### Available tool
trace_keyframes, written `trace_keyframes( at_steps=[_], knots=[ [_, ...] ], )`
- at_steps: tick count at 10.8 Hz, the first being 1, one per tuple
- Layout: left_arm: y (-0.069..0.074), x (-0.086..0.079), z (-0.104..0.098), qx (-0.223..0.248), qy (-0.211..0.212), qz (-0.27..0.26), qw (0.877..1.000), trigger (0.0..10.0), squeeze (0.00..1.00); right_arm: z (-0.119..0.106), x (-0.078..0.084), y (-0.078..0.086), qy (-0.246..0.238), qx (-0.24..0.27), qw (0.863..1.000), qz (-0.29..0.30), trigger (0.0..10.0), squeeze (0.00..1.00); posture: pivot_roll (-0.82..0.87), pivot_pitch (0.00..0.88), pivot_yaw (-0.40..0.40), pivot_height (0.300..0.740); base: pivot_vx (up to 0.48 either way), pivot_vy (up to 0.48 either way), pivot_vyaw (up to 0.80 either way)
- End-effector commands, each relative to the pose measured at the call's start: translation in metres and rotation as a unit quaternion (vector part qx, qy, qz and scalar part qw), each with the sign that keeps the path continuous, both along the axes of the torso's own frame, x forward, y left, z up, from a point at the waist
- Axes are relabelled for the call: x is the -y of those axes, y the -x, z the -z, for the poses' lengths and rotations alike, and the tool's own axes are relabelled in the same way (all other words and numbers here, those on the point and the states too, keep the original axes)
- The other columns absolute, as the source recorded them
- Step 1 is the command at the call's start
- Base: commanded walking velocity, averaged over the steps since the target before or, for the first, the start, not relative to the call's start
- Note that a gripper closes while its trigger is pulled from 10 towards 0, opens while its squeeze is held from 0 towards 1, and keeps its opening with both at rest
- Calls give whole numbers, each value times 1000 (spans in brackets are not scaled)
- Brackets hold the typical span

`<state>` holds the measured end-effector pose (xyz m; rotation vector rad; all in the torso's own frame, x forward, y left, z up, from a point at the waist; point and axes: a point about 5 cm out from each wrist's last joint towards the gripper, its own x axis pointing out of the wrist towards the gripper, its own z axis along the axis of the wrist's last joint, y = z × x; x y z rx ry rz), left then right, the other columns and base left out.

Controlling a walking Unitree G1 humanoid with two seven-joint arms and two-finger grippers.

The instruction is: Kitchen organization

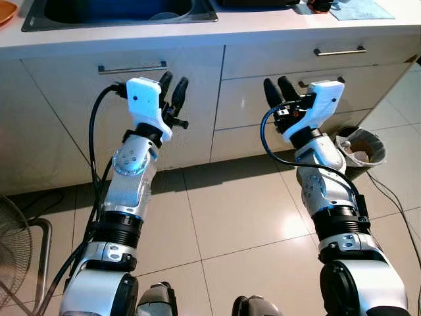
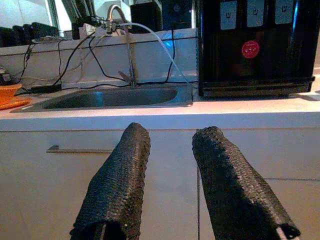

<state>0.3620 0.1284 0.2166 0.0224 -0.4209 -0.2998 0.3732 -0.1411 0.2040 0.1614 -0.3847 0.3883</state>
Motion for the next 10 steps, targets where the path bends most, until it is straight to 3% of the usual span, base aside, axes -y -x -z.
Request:
trace_keyframes(
  at_steps=[1,3,4,6,8,10],
  knots=[
    [0,1,4,-6,-1,-6,1000,10000,0,5,6,1,2,-8,1000,15,10000,0,34,163,-50,723,0,0,0],
    [-5,-26,13,-33,41,-91,994,10000,0,20,31,-5,-14,-58,994,94,10000,0,35,162,-49,723,0,0,0],
    [-6,-36,21,-50,42,-112,992,10000,0,34,40,-5,-21,-97,988,116,10000,0,37,160,-47,723,0,0,0],
    [-2,-50,65,-132,35,-142,980,10000,0,92,52,7,-1,-224,963,153,10000,0,42,151,-47,723,0,0,0],
    [18,-55,138,-278,18,-160,947,10000,0,160,53,42,24,-359,920,153,10000,0,44,146,-43,723,0,0,0],
    [44,-53,186,-375,14,-164,912,10000,0,201,52,74,35,-441,884,151,10000,0,49,145,-43,723,0,0,0]
  ],
)
